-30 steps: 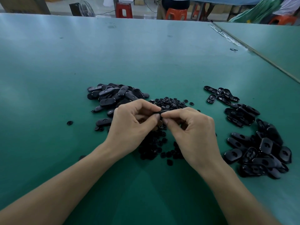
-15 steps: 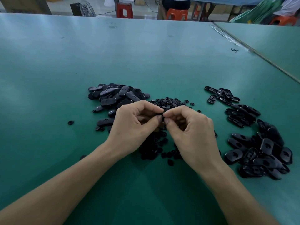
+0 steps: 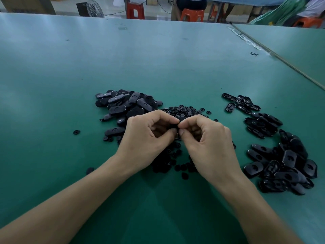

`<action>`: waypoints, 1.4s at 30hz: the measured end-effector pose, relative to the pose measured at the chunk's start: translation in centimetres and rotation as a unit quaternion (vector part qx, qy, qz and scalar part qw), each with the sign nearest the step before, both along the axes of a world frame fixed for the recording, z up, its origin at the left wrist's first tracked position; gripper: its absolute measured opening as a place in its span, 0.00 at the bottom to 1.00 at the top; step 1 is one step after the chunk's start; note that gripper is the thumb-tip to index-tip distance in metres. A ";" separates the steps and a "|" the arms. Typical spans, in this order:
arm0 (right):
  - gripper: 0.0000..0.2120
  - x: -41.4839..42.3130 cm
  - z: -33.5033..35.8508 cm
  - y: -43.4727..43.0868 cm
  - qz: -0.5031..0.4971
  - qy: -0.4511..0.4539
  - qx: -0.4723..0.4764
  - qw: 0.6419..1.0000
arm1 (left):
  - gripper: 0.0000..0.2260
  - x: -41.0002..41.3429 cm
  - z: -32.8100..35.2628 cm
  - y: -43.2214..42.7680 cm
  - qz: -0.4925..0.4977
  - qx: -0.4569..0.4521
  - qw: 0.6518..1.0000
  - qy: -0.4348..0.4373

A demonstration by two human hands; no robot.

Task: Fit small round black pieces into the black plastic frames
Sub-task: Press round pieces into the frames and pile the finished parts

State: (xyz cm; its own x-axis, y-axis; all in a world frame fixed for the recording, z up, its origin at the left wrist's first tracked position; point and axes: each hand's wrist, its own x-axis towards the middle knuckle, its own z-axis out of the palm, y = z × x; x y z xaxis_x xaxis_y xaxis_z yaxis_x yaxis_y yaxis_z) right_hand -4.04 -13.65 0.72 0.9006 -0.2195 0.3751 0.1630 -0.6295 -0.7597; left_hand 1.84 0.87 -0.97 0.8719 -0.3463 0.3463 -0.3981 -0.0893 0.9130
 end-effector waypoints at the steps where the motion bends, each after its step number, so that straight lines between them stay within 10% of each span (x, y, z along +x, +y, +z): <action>1: 0.10 0.0 0.0 0.0 0.000 -0.001 0.002 1.000 | 0.08 0.0 0.0 0.0 0.003 -0.005 1.000 -0.001; 42: 0.06 0.5 -0.1 -1.9 0.057 0.052 0.063 0.995 | 0.11 0.5 0.1 0.1 -0.023 -0.019 0.998 0.063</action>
State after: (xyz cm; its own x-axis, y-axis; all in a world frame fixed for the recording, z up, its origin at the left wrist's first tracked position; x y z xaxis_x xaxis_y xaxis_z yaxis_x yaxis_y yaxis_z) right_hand -3.51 -15.53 0.64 0.9547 -0.1538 0.2546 0.1440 -0.5102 -0.8479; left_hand 2.36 0.93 -0.87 0.8931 -0.3752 0.2481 -0.2825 -0.0387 0.9585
